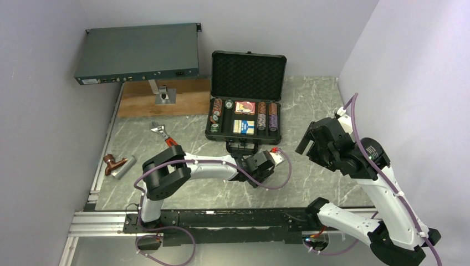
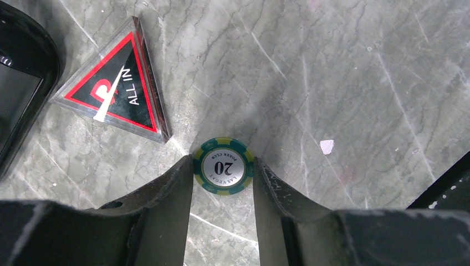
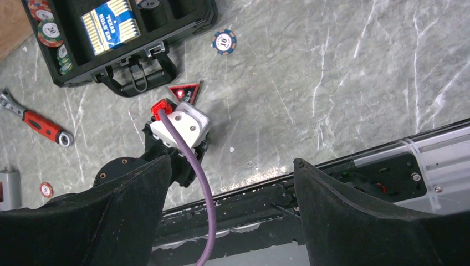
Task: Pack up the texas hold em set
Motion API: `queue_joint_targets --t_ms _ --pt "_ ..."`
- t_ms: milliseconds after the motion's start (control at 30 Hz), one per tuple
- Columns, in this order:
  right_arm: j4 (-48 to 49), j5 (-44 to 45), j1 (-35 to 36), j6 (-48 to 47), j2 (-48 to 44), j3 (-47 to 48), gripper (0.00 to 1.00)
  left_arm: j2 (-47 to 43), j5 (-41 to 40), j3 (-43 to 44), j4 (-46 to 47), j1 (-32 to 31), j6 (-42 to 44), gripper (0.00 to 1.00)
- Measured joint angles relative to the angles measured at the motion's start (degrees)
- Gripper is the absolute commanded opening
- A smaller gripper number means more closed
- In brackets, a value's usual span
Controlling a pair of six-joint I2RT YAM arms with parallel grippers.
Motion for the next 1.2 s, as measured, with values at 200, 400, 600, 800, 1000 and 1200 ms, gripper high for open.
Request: queue_joint_targets --t_ms 200,400,600,800,1000,1200 --pt "0.0 0.0 0.0 0.0 0.0 0.0 0.83 -0.2 -0.1 -0.2 0.3 0.0 -0.2 0.28" --pt "0.0 -0.2 0.0 0.0 0.3 0.0 0.83 -0.7 -0.2 -0.4 -0.4 0.0 -0.2 0.29" --pt "0.0 -0.3 0.0 0.0 1.1 0.0 0.83 -1.5 -1.7 -0.4 -4.2 0.1 -0.3 0.28" --pt "0.1 -0.4 0.0 0.0 1.3 0.0 0.83 -3.0 -4.2 -0.4 -6.4 0.2 -0.6 0.28" --pt "0.4 -0.6 0.0 0.0 1.6 0.0 0.83 -3.5 -6.2 -0.4 -7.5 0.4 -0.6 0.5" --pt "0.5 -0.8 0.0 -0.1 2.3 0.0 0.83 -4.8 -5.2 -0.4 -7.9 1.2 -1.7 0.6"
